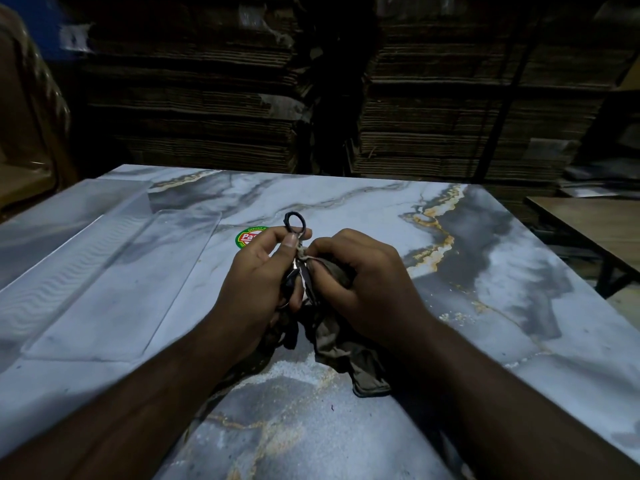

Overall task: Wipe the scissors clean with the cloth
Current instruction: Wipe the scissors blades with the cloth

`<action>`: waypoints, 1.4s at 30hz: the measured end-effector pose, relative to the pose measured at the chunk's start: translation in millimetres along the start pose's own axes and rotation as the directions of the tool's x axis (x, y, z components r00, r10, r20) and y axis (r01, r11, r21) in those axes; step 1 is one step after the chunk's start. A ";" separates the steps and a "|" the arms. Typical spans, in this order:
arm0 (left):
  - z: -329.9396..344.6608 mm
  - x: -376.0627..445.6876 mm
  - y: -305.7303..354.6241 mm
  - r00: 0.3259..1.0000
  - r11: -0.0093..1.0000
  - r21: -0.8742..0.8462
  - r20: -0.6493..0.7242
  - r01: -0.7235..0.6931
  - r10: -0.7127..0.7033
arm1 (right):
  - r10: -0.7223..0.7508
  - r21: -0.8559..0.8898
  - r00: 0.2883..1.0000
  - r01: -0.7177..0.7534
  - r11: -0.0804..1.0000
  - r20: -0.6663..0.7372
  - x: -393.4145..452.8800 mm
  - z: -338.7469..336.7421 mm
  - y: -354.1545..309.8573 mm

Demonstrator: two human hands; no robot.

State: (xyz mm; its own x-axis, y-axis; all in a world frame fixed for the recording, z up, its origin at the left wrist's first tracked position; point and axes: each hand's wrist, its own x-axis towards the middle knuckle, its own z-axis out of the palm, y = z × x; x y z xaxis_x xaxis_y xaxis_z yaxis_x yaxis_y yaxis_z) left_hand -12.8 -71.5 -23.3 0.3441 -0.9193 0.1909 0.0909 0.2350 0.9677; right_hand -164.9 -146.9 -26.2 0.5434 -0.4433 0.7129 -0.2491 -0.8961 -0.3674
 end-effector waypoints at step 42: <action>-1.1 2.3 0.5 0.998 0.997 -0.058 0.007 0.060 -0.060 | -0.005 0.065 1.000 0.005 0.998 0.002 0.3 -2.3 -7.4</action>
State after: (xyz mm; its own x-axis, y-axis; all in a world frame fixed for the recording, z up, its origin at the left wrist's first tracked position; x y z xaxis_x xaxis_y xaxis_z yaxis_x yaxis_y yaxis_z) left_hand -11.0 -73.2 -22.6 0.3311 -0.9340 0.1340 0.1654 0.1973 0.9663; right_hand -164.7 -140.4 -21.8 0.5466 -0.4390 0.7131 -0.1939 -0.8948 -0.4022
